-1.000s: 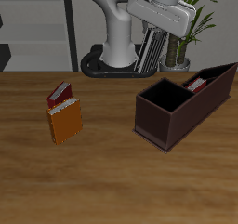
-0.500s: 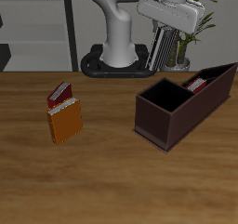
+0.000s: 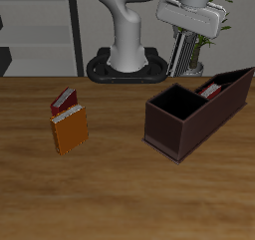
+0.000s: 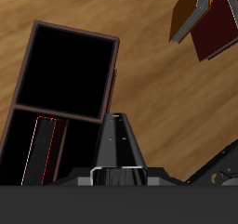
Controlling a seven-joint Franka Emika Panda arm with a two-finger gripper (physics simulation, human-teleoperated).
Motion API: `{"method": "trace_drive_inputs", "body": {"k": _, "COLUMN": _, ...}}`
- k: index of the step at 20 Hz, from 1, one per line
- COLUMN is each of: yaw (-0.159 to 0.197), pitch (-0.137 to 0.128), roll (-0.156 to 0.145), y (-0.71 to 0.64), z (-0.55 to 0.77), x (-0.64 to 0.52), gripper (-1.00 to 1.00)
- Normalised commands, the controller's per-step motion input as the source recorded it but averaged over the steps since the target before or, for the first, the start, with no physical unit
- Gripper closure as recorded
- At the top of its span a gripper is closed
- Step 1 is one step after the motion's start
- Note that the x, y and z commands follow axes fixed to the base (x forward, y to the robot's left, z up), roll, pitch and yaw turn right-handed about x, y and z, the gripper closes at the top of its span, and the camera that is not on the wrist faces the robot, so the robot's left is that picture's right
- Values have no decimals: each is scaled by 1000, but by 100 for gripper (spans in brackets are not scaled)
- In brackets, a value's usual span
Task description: Place the left red book into the left desk caddy's back compartment and place the striped book into the left desk caddy's left compartment and place the right red book into the left desk caddy's front compartment
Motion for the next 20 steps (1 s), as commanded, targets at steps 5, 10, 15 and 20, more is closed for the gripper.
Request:
{"method": "trace_drive_inputs", "body": {"k": 5, "yaw": -20, "pitch": -7, "roll": 55, "y": 221, "z": -32, "x": -277, "gripper": 100}}
{"method": "trace_drive_inputs", "body": {"k": 10, "yaw": -30, "pitch": -21, "roll": 26, "y": 226, "z": 13, "x": -141, "gripper": 100}}
{"method": "trace_drive_inputs", "body": {"k": 15, "yaw": -32, "pitch": 31, "roll": 39, "y": 296, "z": -111, "x": -74, "gripper": 100}}
{"method": "trace_drive_inputs", "body": {"k": 20, "yaw": 0, "pitch": -6, "roll": 53, "y": 227, "z": -26, "x": -128, "gripper": 100}}
